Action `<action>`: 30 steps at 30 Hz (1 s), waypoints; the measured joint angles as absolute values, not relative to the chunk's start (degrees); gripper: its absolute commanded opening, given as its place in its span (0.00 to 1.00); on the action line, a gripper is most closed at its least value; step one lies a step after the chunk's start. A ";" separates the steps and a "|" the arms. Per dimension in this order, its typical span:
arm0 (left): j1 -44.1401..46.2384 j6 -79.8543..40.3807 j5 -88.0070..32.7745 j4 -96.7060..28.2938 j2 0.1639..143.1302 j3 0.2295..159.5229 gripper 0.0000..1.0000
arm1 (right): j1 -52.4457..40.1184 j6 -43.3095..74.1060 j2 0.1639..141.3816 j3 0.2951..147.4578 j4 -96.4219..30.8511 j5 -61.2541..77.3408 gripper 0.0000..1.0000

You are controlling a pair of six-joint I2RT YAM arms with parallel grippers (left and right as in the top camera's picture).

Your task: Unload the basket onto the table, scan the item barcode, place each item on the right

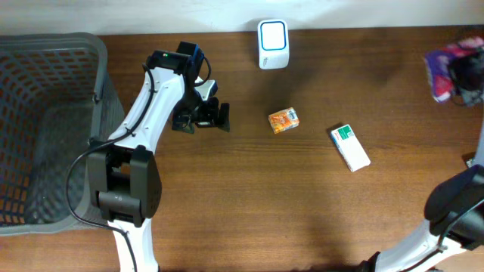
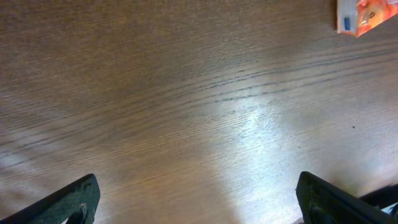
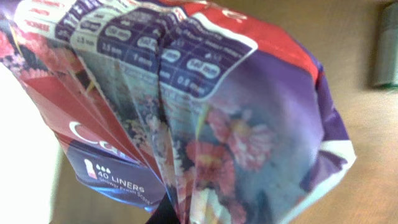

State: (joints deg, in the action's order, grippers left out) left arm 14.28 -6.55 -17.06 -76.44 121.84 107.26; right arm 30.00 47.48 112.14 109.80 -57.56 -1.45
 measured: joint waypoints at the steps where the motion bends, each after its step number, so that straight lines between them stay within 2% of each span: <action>1: 14.28 -6.55 -17.06 -76.44 121.84 107.26 0.99 | 33.21 47.29 113.86 109.78 -58.94 -2.37 0.04; 3: 14.28 -6.55 -17.06 -76.47 121.84 107.26 0.99 | 37.41 45.63 117.14 109.73 -59.07 -3.46 0.04; 4: 14.28 -6.55 -17.06 -76.49 121.84 107.26 0.99 | 39.05 44.80 119.28 109.71 -59.20 -3.70 0.25; 5: 14.28 -6.55 -17.06 -76.60 121.84 107.26 0.99 | 39.83 44.56 120.73 109.71 -59.20 -3.70 0.59; 6: 14.28 -6.55 -17.06 -76.71 121.84 107.26 0.99 | 40.40 44.14 121.43 109.69 -59.22 -3.70 0.82; 7: 14.28 -6.55 -17.06 -76.71 121.84 107.26 0.99 | 40.73 43.24 121.58 109.69 -59.18 -3.66 1.00; 10: 14.28 -6.55 -17.06 -76.51 121.84 107.26 0.99 | 41.06 38.59 121.58 109.71 -60.90 -2.81 0.99; 13: 14.28 -6.55 -17.06 -75.88 121.84 107.26 0.99 | 42.41 35.77 118.48 109.45 -72.23 1.10 0.99; 22: 14.33 -6.55 -17.06 -74.06 121.84 107.26 0.99 | 41.89 23.79 84.82 109.60 -93.69 5.34 0.99; 26: 14.33 -6.55 -17.06 -74.61 121.84 107.26 0.99 | 41.91 20.47 77.56 108.01 -96.14 5.67 0.98; 30: 14.50 -6.55 -17.10 -75.46 121.84 107.26 0.99 | 41.89 10.00 75.61 92.05 -90.28 17.67 0.99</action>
State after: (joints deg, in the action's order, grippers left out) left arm 14.50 -6.55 -17.10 -75.46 121.84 107.26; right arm 41.89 10.00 75.61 92.05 -90.28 17.67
